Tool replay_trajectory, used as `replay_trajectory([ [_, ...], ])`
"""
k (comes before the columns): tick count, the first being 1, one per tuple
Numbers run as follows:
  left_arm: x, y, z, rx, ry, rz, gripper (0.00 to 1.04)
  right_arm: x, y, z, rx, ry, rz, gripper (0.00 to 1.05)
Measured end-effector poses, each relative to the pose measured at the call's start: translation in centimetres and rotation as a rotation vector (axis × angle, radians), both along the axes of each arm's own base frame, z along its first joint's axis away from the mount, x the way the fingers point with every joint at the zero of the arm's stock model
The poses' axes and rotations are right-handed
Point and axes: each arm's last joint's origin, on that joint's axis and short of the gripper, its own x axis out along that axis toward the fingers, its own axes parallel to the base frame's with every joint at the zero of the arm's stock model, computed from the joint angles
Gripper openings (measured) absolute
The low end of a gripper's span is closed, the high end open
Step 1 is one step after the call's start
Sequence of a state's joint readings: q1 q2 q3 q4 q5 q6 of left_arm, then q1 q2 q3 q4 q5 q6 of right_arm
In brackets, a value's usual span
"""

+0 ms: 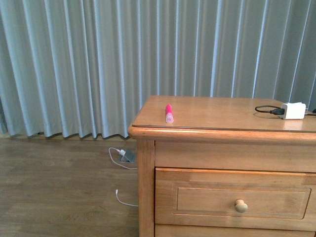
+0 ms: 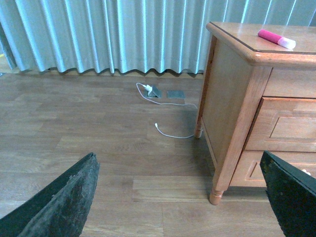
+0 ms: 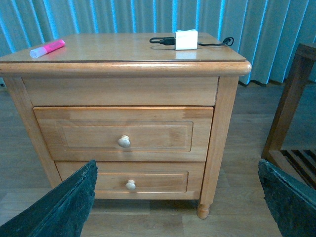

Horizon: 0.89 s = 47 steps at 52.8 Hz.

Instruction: Place pink marker in drawer with both arms

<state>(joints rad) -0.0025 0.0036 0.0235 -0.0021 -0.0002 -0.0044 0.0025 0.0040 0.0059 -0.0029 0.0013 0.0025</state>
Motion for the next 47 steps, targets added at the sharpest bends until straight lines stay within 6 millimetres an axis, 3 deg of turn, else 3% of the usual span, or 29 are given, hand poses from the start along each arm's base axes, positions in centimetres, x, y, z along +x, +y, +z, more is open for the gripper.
replay_trajectory([
  [37,0.0,0.0,0.0,0.000,0.000,0.000,0.99,0.0,0.0,0.0,0.000,0.000,0.000,0.96],
  [39,0.0,0.0,0.0,0.000,0.000,0.000,0.99,0.0,0.0,-0.1,0.018,0.054,-0.010,0.96],
  [43,0.0,0.0,0.0,0.000,0.000,0.000,0.99,0.4,0.4,-0.1,0.102,0.323,-0.014,0.96],
  [47,0.0,0.0,0.0,0.000,0.000,0.000,0.99,1.1,0.7,0.0,0.111,0.361,0.001,0.96],
])
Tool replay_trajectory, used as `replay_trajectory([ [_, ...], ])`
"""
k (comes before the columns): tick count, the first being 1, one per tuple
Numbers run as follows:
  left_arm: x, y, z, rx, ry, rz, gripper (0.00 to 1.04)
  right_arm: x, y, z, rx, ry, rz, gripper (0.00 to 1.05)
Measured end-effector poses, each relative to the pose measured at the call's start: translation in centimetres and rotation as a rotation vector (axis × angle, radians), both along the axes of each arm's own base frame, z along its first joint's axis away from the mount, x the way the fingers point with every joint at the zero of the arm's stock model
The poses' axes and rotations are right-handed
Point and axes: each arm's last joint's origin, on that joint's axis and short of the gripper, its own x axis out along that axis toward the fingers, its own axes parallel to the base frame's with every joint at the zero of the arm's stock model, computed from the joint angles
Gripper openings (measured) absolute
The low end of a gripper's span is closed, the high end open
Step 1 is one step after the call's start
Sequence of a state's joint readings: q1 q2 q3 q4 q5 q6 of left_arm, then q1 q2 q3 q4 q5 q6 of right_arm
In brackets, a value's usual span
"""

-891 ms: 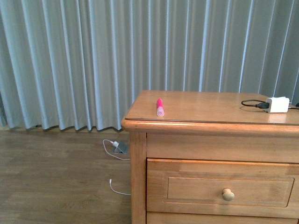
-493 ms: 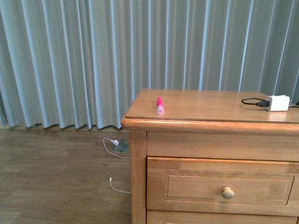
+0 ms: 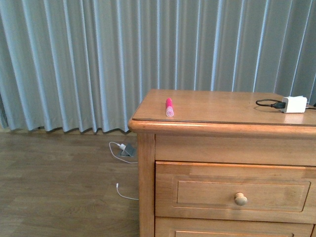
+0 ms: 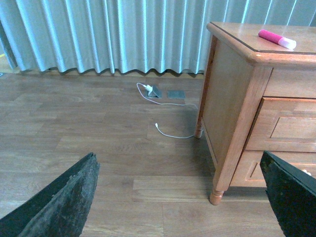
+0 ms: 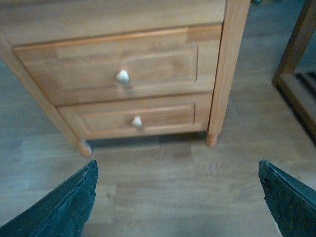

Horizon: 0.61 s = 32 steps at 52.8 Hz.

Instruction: Place pink marker in drawer with both arms

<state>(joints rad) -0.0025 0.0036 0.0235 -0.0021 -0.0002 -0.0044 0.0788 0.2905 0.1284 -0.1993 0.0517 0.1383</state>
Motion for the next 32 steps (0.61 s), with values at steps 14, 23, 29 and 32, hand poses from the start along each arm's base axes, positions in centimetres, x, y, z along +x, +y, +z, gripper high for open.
replay_trajectory([
  [14,0.0,0.0,0.0,0.000,0.000,0.000,0.99,5.8,1.7,1.3,-0.021,0.005,0.040,0.96],
  [23,0.0,0.0,0.0,0.000,0.000,0.000,0.99,12.1,3.6,0.8,-0.039,0.048,0.053,0.96],
  [29,0.0,0.0,0.0,0.000,0.000,0.000,0.99,15.9,5.1,-0.6,-0.063,0.100,0.053,0.96],
  [32,0.0,0.0,0.0,0.000,0.000,0.000,0.99,17.2,5.7,-1.2,-0.070,0.110,0.054,0.96],
])
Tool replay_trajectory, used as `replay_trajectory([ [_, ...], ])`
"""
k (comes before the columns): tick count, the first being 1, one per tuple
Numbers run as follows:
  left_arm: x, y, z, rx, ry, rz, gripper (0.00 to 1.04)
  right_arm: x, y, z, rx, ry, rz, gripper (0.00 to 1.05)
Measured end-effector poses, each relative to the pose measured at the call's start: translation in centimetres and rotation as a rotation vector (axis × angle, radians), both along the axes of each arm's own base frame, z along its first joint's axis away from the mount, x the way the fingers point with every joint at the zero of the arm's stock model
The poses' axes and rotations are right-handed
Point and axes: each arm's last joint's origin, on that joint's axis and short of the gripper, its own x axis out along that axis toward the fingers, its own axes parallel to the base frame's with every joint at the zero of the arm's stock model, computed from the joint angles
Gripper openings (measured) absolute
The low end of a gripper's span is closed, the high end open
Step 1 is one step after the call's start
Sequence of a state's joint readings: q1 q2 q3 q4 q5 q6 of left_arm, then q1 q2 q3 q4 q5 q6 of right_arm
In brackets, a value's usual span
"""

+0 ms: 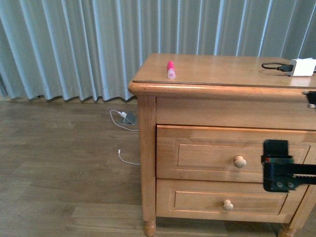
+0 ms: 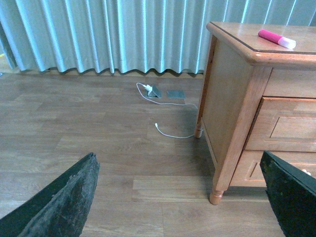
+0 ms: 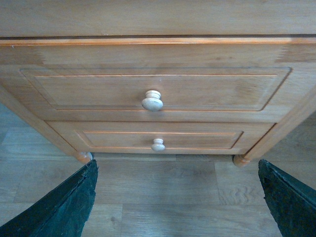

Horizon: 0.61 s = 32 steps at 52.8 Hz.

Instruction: Place pink marker in drawer with both arms

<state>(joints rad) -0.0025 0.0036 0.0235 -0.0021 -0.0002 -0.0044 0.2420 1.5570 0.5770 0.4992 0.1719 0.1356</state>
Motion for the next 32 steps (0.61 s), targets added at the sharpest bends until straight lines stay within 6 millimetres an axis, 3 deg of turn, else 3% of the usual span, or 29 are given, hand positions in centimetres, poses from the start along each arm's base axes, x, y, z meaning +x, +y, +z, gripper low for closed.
replay_trajectory([
  [13,0.0,0.0,0.0,0.000,0.000,0.000,0.99,5.8,2.4,-2.7,-0.019,0.004,0.017,0.96],
  [32,0.0,0.0,0.0,0.000,0.000,0.000,0.99,11.1,4.4,-5.9,-0.049,0.013,0.036,0.96],
])
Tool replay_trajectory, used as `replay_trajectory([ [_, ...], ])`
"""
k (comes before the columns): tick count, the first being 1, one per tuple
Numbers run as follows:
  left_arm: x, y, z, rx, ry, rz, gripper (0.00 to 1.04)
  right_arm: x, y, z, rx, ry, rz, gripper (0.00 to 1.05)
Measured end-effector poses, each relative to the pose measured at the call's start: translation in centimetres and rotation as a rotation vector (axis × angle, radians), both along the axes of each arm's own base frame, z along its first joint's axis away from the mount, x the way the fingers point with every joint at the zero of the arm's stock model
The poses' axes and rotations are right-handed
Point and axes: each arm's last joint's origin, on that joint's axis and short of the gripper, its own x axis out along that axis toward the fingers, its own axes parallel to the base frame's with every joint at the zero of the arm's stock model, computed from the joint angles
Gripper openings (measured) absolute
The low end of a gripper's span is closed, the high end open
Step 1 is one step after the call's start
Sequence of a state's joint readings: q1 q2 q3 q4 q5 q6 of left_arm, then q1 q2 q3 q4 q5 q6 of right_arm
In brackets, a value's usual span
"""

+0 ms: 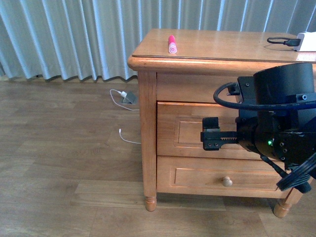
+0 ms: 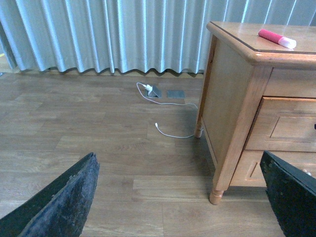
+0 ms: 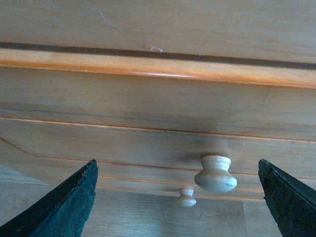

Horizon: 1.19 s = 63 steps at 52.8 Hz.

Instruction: Place pink marker in drawer with both arms

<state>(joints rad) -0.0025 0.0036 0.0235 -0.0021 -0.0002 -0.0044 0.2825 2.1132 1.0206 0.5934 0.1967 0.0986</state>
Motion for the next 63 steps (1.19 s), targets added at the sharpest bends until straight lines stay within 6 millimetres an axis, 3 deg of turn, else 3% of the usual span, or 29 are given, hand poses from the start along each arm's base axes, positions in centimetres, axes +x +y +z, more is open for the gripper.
replay_trajectory([
  [20,0.0,0.0,0.0,0.000,0.000,0.000,0.99,1.2,-1.5,-2.0,-0.027,0.021,-0.052,0.96],
  [37,0.0,0.0,0.0,0.000,0.000,0.000,0.99,1.4,-2.0,-2.1,-0.025,0.014,-0.062,0.96],
  [63,0.0,0.0,0.0,0.000,0.000,0.000,0.99,1.3,-1.3,-2.3,-0.046,0.015,-0.036,0.24],
])
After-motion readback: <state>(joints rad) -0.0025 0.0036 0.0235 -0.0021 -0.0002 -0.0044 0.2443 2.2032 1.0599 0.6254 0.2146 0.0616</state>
